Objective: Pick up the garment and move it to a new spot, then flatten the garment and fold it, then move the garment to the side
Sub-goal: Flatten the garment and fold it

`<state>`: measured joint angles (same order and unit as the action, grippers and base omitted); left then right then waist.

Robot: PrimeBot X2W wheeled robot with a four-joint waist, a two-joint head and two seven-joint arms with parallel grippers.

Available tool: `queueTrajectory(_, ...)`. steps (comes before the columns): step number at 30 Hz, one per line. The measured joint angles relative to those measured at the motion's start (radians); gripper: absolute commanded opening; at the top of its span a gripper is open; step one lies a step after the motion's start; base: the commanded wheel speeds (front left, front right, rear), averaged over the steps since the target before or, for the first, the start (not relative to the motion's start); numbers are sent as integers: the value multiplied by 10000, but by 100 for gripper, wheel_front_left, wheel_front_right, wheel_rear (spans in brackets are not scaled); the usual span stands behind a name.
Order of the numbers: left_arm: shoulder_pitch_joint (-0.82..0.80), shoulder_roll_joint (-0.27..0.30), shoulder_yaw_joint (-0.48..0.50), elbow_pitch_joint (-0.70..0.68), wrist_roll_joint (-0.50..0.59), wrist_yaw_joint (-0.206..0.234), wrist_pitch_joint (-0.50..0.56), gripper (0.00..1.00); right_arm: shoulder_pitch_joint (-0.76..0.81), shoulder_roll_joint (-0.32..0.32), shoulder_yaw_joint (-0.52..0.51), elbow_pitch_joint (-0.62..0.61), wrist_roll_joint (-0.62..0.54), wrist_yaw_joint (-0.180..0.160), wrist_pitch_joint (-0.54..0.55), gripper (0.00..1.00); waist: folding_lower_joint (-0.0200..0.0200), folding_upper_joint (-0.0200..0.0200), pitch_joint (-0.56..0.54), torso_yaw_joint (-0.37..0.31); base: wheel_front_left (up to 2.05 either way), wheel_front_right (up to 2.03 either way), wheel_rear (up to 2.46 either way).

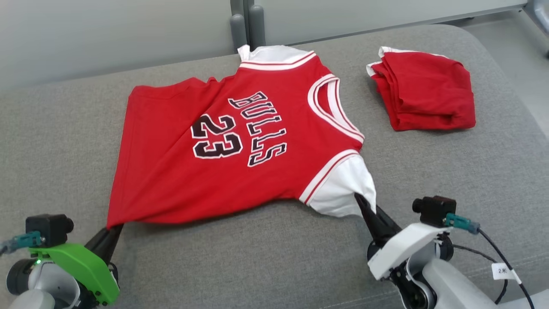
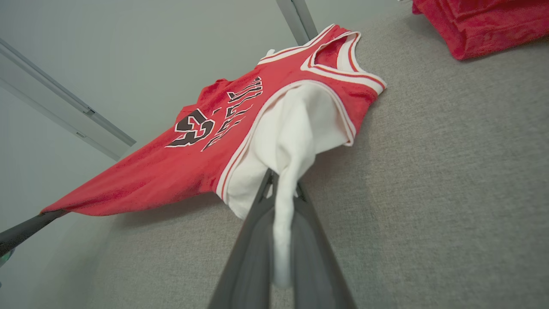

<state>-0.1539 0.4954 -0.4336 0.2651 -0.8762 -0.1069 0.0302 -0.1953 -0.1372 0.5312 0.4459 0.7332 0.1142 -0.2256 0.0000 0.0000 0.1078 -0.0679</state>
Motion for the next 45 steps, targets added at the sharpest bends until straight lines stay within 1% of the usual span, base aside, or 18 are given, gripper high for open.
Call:
queueTrajectory(3, 369, 10, -42, -215, -63, -50, -2, 0, 430, -61, 117, -240, 61, 0, 77, 0, 0, 0, -205, -121, 0, 0, 0)
queueTrajectory(9, 987, 136, -21, -922, -341, -75, -58, 0, 856, -646, -17, -947, 58, 0, 81, 0, 0, 0, -544, -318, 0, 0, 0)
queueTrajectory(12, 1154, 198, -2, -1147, -360, -75, -59, 0, 978, -807, -130, -1129, 59, -8, 84, 0, 0, 0, -603, -367, 0, 0, 0)
queueTrajectory(17, 1594, 196, -245, -1135, -535, -75, 199, 0, 1382, -861, -155, -1133, 207, -69, 416, 0, 0, 0, -656, -386, 0, 0, 0)
queueTrajectory(20, 1795, 92, -376, -1087, -625, -73, 309, 0, 1676, -863, -134, -1024, 357, -119, 552, 0, 0, 0, -645, -337, 0, 0, 0)
queueTrajectory(25, 1943, -219, -529, -1085, -899, -58, 401, 0, 1764, -848, -194, -830, 376, -359, 594, 0, 0, 0, -580, -319, 0, 0, 0)
queueTrajectory(32, 2021, -719, -566, -769, -1064, 159, 393, 0, 1799, -725, -259, -510, 500, -385, 593, 0, 0, 0, -460, -288, 0, 0, 0)
queueTrajectory(34, 2022, -803, -548, -686, -1076, 165, 378, 0, 1799, -640, -261, -430, 514, -451, 593, 0, 0, 0, -429, -274, 0, 0, 0)
queueTrajectory(38, 2022, -1022, -514, -575, -1154, 192, 207, 0, 1794, -504, -251, -238, 514, -456, 591, 0, 0, 0, -364, -251, 0, 0, 0)
queueTrajectory(39, 2022, -1037, -504, -508, -1154, 199, 163, 0, 1784, -493, -251, -167, 514, -456, 591, 10, 0, 0, -332, -239, 0, 0, 0)
queueTrajectory(40, 2022, -1037, -489, -485, -1152, 205, 127, 0, 1778, -481, -249, -134, 514, -456, 591, 63, 0, 0, -317, -232, 0, 0, 0)
queueTrajectory(41, 2022, -1037, -485, -483, -1152, 207, 100, 22, 1778, -470, -240, -100, 514, -456, 591, 100, 0, 0, -303, -224, 0, 0, 0)
queueTrajectory(42, 2022, -1041, -476, -485, -1145, 207, 27, 39, 1778, -458, -236, -63, 514, -456, 591, 100, 0, 0, -289, -216, 0, 0, 0)
queueTrajectory(43, 2022, -1047, -456, -491, -1141, 211, -44, 74, 1778, -460, -238, -17, 514, -456, 591, 100, 0, 0, -275, -208, 0, 0, 0)
queueTrajectory(44, 2022, -1051, -433, -504, -1139, 265, -61, 100, 1778, -466, -245, 31, 516, -456, 591, 100, 0, 0, -262, -198, 0, 0, 0)
queueTrajectory(45, 2022, -1053, -395, -508, -1139, 290, -121, 100, 1779, -477, -261, 79, 529, -460, 589, 100, 0, 0, -250, -188, 0, 0, 0)
